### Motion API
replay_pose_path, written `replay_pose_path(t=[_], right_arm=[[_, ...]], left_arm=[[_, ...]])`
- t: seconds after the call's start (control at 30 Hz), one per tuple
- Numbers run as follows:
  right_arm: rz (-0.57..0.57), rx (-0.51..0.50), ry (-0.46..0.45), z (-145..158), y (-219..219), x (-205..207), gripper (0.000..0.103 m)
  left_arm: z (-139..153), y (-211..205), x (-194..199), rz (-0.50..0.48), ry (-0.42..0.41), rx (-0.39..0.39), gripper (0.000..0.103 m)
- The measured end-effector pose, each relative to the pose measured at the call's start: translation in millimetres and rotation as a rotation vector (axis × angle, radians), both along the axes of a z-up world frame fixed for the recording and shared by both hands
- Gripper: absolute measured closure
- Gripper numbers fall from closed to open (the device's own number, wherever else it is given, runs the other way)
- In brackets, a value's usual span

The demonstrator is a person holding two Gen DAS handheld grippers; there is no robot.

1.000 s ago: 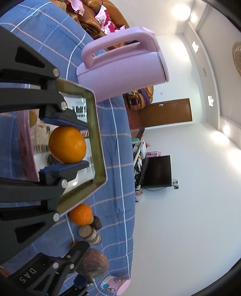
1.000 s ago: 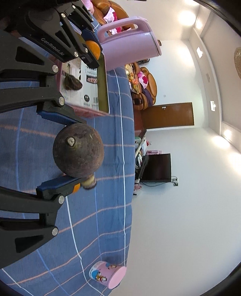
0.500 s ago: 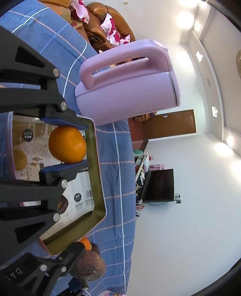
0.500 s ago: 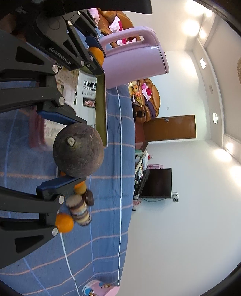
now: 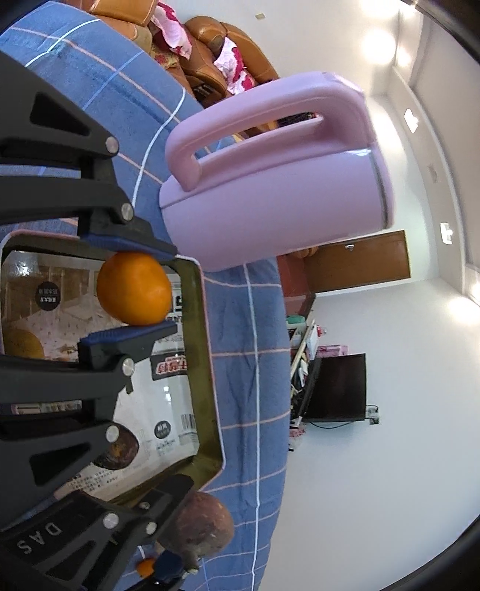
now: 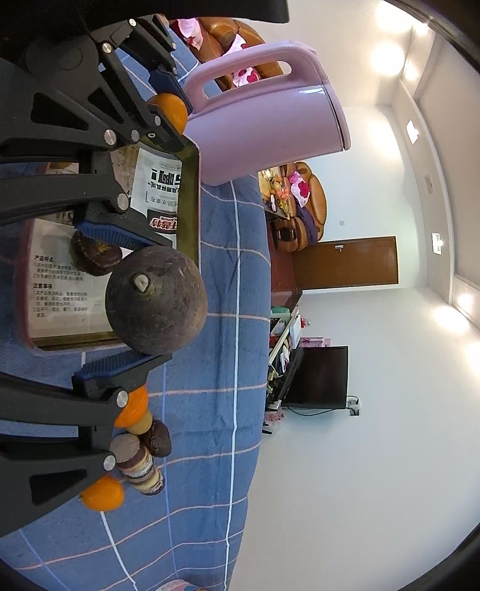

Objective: Organize fruits
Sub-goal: 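Lower the passion fruit into the tin and open the right tool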

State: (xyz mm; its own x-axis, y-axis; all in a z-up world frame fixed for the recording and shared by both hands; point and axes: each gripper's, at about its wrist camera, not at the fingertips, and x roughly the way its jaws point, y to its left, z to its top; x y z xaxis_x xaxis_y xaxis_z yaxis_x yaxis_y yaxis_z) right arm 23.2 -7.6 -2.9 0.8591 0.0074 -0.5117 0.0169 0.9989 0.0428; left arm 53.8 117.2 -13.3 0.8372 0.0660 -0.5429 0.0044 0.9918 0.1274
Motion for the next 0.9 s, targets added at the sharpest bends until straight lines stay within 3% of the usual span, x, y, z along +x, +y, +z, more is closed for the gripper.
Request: replay_pose_path(t=[0.23,0.9], right_arm=[[0.015,0.037,0.077,-7.1,-4.6,15.8,0.05],[0.095,0.012,0.181,-18.0,12.5,41.2,0.049]], left_arm=[[-4.3,1.0,5.0,0.01,0.043,-0.008,0.067],[-5.8,5.6,10.7,0.018,0.096,-0.028,0.067]])
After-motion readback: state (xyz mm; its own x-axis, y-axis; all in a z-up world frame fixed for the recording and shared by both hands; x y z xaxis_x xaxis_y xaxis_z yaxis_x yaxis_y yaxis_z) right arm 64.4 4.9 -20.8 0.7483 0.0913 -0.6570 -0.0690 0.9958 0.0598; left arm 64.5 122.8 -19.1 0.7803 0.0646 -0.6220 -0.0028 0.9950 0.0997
